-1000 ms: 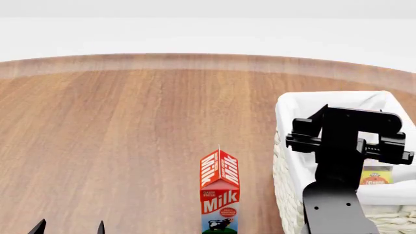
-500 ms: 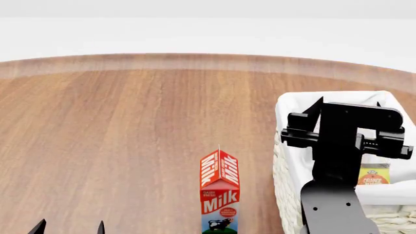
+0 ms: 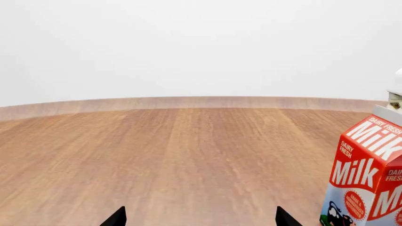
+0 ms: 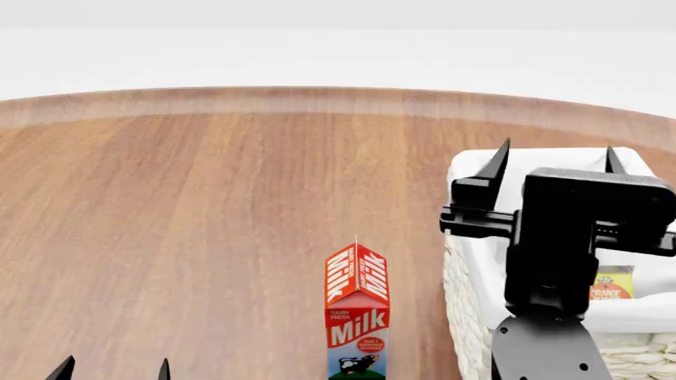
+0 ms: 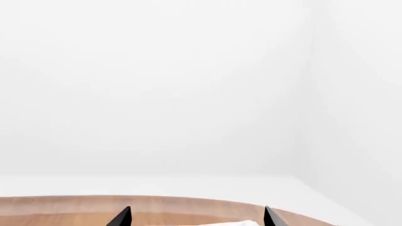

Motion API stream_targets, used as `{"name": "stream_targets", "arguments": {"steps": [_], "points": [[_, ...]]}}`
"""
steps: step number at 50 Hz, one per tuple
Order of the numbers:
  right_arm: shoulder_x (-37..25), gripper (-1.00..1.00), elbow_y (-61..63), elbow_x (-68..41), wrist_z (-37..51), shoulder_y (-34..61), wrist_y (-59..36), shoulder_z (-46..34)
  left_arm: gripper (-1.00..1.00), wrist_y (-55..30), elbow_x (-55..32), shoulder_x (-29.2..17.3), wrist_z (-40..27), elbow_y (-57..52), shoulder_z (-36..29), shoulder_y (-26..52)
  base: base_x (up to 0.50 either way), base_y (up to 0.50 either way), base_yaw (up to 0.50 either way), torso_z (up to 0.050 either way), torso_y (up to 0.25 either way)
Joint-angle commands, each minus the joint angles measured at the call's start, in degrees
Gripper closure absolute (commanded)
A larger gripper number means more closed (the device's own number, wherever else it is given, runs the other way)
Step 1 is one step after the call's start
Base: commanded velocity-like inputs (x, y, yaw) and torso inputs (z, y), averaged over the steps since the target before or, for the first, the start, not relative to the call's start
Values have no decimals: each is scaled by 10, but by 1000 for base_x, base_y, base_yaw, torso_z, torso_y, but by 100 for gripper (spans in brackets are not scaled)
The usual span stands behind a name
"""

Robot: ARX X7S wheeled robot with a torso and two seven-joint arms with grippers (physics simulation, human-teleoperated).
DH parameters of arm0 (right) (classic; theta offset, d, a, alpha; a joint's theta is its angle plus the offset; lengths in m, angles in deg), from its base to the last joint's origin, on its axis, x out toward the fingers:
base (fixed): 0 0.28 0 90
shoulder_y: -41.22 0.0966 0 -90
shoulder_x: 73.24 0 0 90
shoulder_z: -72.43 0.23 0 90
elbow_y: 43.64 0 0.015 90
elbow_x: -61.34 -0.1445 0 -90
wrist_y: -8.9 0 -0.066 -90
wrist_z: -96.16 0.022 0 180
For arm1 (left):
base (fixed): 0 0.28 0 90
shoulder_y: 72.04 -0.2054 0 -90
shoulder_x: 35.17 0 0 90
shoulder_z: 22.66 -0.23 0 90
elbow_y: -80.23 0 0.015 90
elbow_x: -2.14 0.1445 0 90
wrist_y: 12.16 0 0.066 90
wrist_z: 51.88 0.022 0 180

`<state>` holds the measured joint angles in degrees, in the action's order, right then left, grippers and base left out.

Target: Pick up the orange juice, and put it in the basket.

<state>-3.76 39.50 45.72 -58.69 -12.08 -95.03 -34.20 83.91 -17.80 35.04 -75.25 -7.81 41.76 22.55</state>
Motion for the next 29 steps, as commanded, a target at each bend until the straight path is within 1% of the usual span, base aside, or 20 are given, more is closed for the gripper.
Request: {"name": "stream_targets", "arguments": {"steps": [1,18,22,23,29], "points": [[-24,-100,122,-19,4,-37,-37,2,-100,0,-1,-1,-1,0,-1,0,0,0,0,0,0],[-47,-100,243,-44,17,-85,-58,14,-100,1,-2,-2,-2,0,-3,1,0,0,0,0,0],[-48,-100,247,-45,17,-87,-59,14,-100,1,-2,-2,-2,0,-3,1,0,0,0,0,0],[-56,-100,282,-51,20,-99,-64,17,-100,1,-2,-2,-2,0,-3,1,0,0,0,0,0],[-65,-100,324,-58,25,-114,-73,20,-100,1,-2,-2,-3,0,-4,1,0,0,0,0,0]]}}
